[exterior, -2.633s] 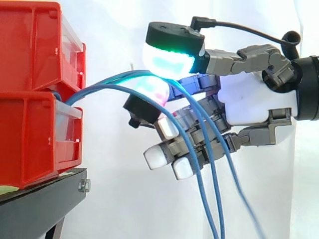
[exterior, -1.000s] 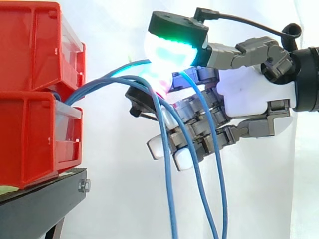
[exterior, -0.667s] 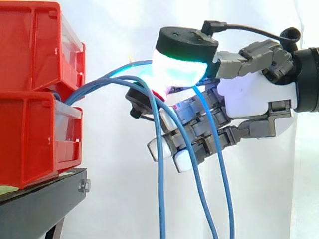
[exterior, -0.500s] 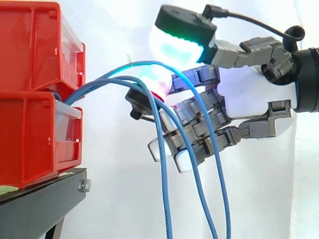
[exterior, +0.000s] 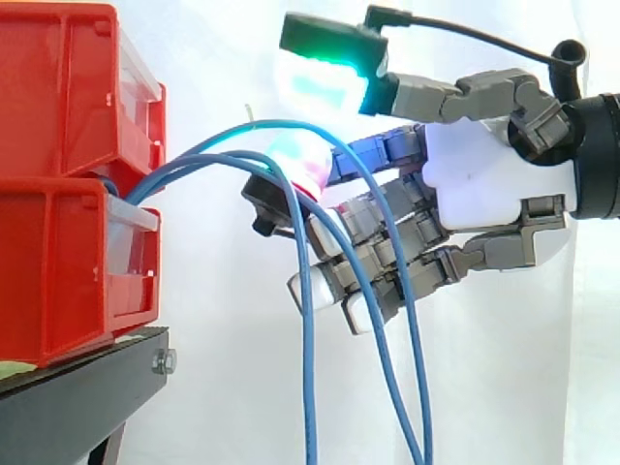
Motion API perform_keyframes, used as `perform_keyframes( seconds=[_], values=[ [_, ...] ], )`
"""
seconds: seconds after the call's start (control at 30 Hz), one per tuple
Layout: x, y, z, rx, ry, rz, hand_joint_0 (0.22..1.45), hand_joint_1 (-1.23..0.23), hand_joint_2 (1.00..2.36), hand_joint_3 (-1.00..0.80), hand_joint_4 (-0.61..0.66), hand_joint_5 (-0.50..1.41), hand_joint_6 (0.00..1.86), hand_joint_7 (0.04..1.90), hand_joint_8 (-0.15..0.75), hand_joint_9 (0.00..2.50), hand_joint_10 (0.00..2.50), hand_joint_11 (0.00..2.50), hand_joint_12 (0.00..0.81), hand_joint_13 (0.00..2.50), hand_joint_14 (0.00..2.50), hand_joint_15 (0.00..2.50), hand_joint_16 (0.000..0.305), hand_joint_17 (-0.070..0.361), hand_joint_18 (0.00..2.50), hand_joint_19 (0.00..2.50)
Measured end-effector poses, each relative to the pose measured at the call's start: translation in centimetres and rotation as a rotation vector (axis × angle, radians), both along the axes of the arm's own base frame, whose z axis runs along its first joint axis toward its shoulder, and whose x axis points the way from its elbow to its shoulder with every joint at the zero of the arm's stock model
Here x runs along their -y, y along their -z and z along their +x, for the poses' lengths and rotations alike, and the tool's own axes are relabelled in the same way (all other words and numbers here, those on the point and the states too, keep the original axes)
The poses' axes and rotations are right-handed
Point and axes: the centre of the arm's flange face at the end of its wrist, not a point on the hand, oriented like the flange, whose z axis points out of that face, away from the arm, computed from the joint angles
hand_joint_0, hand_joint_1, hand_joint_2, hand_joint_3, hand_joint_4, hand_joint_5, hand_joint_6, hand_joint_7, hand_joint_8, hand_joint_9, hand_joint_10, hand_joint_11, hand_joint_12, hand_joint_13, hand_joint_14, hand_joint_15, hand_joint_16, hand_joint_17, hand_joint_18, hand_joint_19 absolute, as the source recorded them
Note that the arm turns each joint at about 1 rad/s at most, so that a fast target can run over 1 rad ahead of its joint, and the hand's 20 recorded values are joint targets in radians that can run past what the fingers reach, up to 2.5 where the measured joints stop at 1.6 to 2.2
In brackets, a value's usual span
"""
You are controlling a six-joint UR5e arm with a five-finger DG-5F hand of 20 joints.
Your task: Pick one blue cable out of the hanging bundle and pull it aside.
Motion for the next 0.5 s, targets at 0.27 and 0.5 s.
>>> perform_keyframes(
  seconds=[0.27, 0.5],
  values=[
    [0.15, -0.01, 0.0, 0.0, 0.001, 0.0, 0.58, -0.73, 1.02, 0.06, 0.22, -0.15, 0.89, 1.49, 0.354, 0.98, 0.01, 0.58, 0.449, 0.87, 0.02, 0.5, 0.061, 0.138, 0.79, 0.67],
    [0.39, -0.21, 0.05, 0.003, 0.005, 0.001, 0.61, -0.75, 1.02, 0.14, 0.09, -0.14, 0.91, 1.52, 0.332, 0.99, 0.01, 0.56, 0.439, 0.87, 0.02, 0.51, 0.061, 0.138, 0.8, 0.65]
  ],
)
